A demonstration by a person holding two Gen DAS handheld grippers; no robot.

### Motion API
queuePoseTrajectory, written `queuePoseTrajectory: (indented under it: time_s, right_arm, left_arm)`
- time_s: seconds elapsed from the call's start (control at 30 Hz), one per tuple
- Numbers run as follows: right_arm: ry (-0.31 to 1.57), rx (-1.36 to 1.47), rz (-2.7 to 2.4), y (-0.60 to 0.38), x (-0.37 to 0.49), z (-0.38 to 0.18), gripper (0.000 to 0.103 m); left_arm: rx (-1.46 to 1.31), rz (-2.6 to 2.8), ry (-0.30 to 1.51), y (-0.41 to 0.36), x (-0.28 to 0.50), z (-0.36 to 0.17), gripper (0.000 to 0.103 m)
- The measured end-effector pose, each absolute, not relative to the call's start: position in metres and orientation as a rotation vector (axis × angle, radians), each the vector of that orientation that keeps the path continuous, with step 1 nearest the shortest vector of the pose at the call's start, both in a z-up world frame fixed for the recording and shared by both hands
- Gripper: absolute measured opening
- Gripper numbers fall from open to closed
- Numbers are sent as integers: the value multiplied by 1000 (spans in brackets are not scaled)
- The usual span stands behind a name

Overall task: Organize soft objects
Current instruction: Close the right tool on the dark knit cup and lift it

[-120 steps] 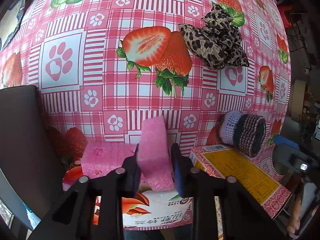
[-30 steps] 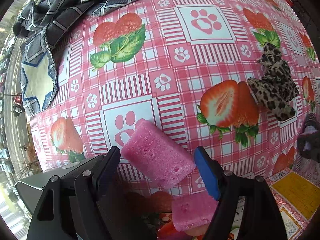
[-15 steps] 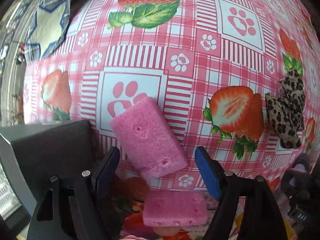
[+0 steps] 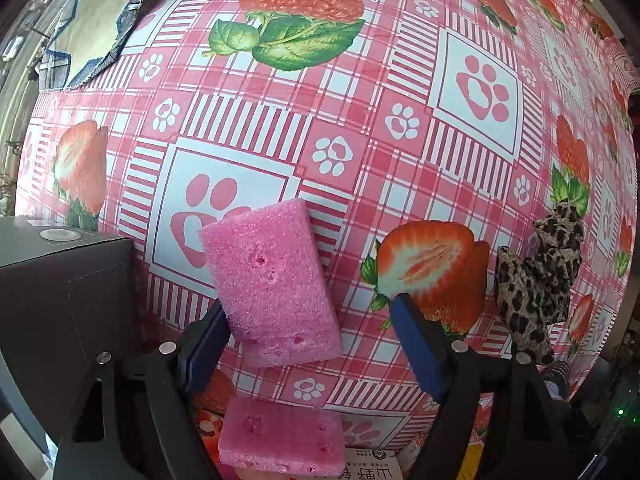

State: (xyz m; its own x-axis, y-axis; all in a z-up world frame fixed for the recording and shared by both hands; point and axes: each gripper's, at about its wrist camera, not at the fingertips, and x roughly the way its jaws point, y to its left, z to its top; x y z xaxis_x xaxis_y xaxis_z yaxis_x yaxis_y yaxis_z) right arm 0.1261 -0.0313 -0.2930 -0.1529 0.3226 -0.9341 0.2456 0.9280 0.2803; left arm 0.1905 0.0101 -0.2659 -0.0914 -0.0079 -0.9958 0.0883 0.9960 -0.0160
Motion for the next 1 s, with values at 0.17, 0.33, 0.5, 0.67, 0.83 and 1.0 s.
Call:
queuePoseTrajectory:
  time_s: [0.17,0.33,0.5,0.67,0.83,1.0]
  right_arm:
    - [1734,383,58,-24,124,-294,103]
    - [1741,382,61,-23,122,-294,103]
    - [1747,382,66,-24,125,-295,103]
    - [1744,384,65,-22,127,-295,103]
    - [1751,385,71,-23,127,-296,100]
    - [1730,386,54,-33,121,-286,73]
  left_arm:
    - [96,-66,1636,3,198,-257,82]
    - [74,-47,1638,9,202,-258,91]
    - [40,-28,1665,19,207,-277,103]
    - [39,-24,1716,21,216,-282,103]
    - [68,-37,1703,18,222,-281,96]
    - [152,-124,1658,-2,222,-270,55]
